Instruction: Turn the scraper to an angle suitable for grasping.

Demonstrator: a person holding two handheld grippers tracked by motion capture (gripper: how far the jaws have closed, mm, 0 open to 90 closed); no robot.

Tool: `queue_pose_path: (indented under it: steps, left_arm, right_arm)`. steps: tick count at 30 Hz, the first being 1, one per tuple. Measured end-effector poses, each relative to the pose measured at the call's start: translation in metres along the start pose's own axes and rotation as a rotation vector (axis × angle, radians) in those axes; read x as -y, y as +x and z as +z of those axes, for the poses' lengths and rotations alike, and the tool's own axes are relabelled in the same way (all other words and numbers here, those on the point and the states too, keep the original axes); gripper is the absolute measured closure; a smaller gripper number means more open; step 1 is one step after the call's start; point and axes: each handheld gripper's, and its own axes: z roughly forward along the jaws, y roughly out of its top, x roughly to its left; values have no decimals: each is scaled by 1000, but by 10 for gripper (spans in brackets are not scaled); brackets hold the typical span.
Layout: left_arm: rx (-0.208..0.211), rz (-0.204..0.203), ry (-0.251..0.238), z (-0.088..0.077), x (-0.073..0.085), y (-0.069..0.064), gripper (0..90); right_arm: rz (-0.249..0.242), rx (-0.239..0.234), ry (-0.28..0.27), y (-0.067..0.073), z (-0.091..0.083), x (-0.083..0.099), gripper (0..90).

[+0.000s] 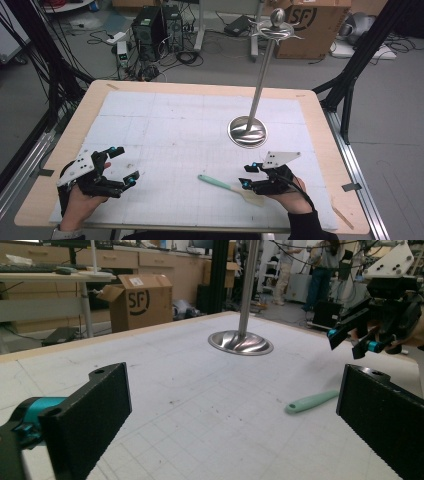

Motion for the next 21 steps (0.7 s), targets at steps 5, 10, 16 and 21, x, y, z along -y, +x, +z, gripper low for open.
queue_pose_path:
  steps: [5, 10, 16, 21]
  left_arm:
    - [6, 8, 8, 1, 1, -1, 17]
    - [3, 8, 4, 0, 0, 0, 17]
    - [-13, -4, 22, 0, 2, -2, 17]
    - [-16, 10, 34, -1, 2, -7, 17]
  right_arm:
    - [-7, 30, 12, 0, 2, -3, 248]
    - [-14, 31, 14, 5, 3, -2, 116]
    - [1, 23, 9, 8, 7, -7, 1]
    - [-44, 31, 53, 11, 15, -12, 2]
